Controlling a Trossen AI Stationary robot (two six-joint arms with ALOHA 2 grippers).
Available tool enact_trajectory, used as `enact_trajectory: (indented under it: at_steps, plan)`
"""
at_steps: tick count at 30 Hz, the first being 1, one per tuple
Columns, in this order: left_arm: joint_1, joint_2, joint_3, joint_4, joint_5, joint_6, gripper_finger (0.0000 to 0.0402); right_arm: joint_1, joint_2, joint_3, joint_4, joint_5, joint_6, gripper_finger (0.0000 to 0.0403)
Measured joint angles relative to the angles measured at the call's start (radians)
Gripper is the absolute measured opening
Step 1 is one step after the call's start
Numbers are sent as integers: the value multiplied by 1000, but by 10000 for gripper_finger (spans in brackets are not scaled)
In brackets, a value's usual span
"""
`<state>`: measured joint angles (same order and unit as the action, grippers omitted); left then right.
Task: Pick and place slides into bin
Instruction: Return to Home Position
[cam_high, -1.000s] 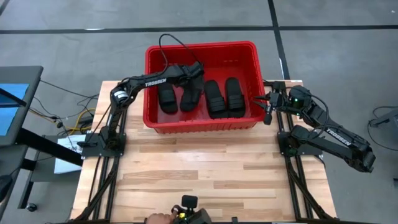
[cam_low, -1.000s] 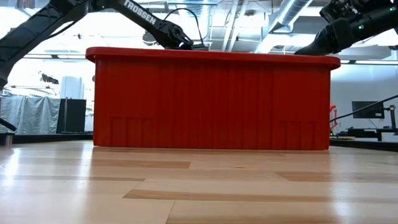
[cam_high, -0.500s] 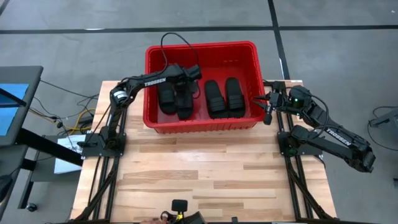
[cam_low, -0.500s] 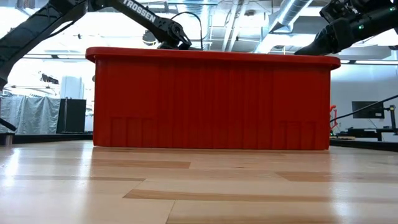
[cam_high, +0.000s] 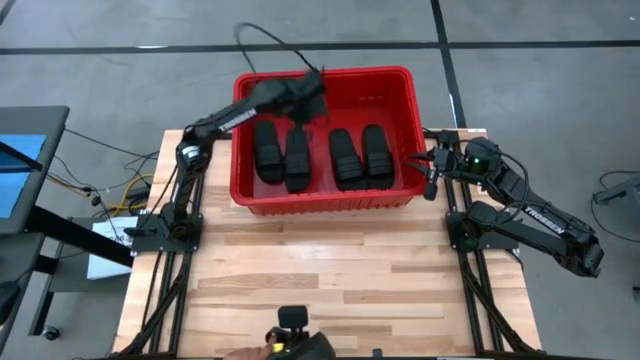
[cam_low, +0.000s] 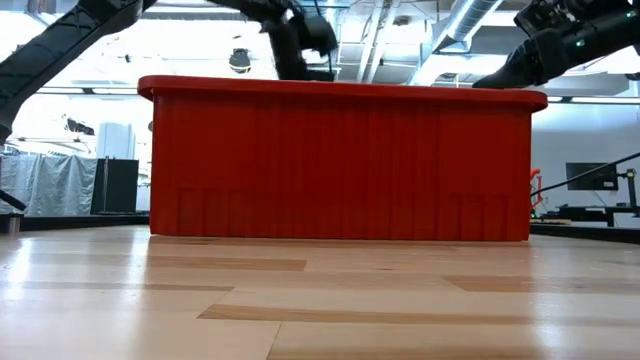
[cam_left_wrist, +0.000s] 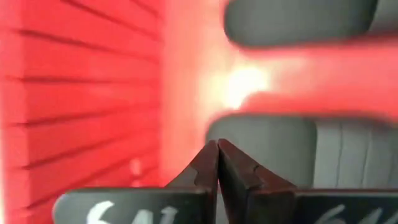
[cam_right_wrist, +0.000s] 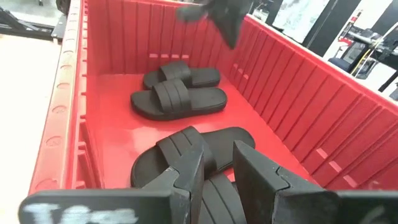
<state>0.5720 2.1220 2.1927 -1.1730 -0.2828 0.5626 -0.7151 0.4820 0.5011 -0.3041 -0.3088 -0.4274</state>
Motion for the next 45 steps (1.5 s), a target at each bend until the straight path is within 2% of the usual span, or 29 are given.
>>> enact_trajectory:
  at_steps: [4,6,10,14,17,20,24,29,33,36,39,42,45]
  plan:
    - [39,-44,144,-6,164,-60,0,0,-3,0,39,0,1,77]
    - [63,-95,165,27,264,-94,0,0,-19,0,73,0,1,77]
    - [110,-229,122,94,399,-137,0,0,-60,26,91,0,5,77]
    - [139,-342,84,113,466,-154,0,-1,-114,65,89,11,37,77]
    - [153,-429,1,152,488,-163,0,-1,-157,84,88,57,60,77]
    - [170,-531,-142,235,492,-188,0,-1,-214,92,86,117,61,77]
    - [199,-692,-407,417,520,-243,0,-1,-293,93,64,182,63,77]
    - [207,-915,-748,673,550,-346,0,-1,-371,93,42,182,141,77]
    - [189,-1092,-996,824,520,-425,0,-1,-418,93,-16,180,228,77]
    - [160,-1230,-1166,936,463,-485,0,3,-453,93,-84,157,303,77]
    - [121,-1349,-1300,1005,407,-543,0,14,-480,93,-157,90,370,77]
    - [73,-1447,-1392,1025,370,-574,0,32,-475,117,-251,-4,433,77]
    - [22,-1522,-1459,1028,364,-600,0,53,-474,154,-344,-31,454,77]
